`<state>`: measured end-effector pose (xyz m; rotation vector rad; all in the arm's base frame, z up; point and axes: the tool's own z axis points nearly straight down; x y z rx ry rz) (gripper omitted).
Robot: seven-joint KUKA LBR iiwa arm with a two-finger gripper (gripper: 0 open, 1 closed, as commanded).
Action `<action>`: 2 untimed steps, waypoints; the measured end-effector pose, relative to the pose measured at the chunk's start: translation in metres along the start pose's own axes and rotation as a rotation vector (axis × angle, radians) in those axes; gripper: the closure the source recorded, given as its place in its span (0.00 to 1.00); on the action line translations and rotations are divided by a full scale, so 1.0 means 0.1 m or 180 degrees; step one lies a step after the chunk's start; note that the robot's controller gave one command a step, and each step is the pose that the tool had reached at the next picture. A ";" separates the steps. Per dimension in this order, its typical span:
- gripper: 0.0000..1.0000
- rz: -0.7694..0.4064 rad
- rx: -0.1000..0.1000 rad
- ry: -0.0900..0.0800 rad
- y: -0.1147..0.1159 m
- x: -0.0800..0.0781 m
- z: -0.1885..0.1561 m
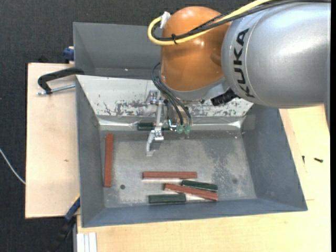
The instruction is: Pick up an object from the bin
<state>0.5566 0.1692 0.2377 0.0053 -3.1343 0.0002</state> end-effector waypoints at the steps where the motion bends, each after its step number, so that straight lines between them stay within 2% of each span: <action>1: 0.00 0.0007 -0.0005 -0.0028 -0.01 -0.02 -0.05; 2: 0.00 -0.0069 -0.0011 -0.0053 -0.08 0.04 0.36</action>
Offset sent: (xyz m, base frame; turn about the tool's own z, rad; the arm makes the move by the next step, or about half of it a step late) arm -0.0276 -0.0304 -0.1575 -0.0804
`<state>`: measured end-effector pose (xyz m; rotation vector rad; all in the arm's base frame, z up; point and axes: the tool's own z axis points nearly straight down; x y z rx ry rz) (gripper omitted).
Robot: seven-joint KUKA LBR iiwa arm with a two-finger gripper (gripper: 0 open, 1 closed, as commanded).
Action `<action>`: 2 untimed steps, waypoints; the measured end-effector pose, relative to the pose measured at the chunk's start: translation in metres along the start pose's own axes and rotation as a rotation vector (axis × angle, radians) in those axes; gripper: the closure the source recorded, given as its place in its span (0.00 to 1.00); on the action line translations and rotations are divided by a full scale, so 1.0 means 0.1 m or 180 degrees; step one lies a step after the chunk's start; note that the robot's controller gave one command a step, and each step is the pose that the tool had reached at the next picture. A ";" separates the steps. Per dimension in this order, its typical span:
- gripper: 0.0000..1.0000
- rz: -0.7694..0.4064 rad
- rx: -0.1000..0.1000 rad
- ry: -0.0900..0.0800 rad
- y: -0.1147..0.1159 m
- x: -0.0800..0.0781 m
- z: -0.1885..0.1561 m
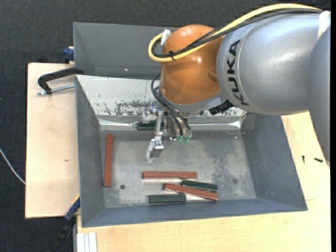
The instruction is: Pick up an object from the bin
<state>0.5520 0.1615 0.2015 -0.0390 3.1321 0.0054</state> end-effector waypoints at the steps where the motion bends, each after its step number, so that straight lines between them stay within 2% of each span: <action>1: 0.00 -0.0034 0.0004 0.0015 -0.09 0.11 0.61; 2: 1.00 -0.0103 0.0003 0.0018 -0.28 0.23 1.22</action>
Offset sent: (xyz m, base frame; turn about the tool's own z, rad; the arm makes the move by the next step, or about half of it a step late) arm -0.0226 -0.0293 -0.1238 -0.0328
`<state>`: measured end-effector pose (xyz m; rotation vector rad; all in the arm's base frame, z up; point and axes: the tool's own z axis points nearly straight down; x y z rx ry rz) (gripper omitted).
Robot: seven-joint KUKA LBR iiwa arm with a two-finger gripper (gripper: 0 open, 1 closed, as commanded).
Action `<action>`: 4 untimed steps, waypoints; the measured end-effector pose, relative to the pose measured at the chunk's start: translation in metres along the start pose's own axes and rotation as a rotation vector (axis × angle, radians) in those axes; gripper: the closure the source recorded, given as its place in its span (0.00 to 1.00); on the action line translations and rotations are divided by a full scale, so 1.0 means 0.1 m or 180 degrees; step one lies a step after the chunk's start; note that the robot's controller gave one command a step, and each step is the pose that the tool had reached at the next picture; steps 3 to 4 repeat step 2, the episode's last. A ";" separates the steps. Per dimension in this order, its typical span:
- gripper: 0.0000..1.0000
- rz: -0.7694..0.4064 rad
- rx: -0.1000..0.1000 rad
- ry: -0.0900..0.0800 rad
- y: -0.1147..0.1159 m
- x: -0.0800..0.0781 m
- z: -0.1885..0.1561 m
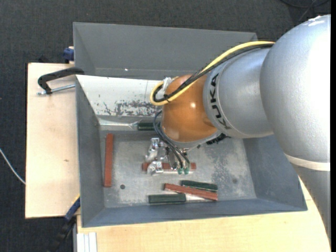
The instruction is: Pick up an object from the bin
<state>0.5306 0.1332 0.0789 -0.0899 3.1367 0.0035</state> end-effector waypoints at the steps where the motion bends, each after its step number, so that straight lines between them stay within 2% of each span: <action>1: 1.00 0.0000 0.0000 0.0000 0.00 0.00 0.00; 2: 1.00 -0.0029 0.0000 -0.0008 0.09 0.13 -1.99; 4: 1.00 -0.0029 0.0000 -0.0008 0.09 0.13 -1.99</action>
Offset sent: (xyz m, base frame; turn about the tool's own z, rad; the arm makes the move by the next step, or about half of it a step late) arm -0.0156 0.0075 0.1975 -0.0096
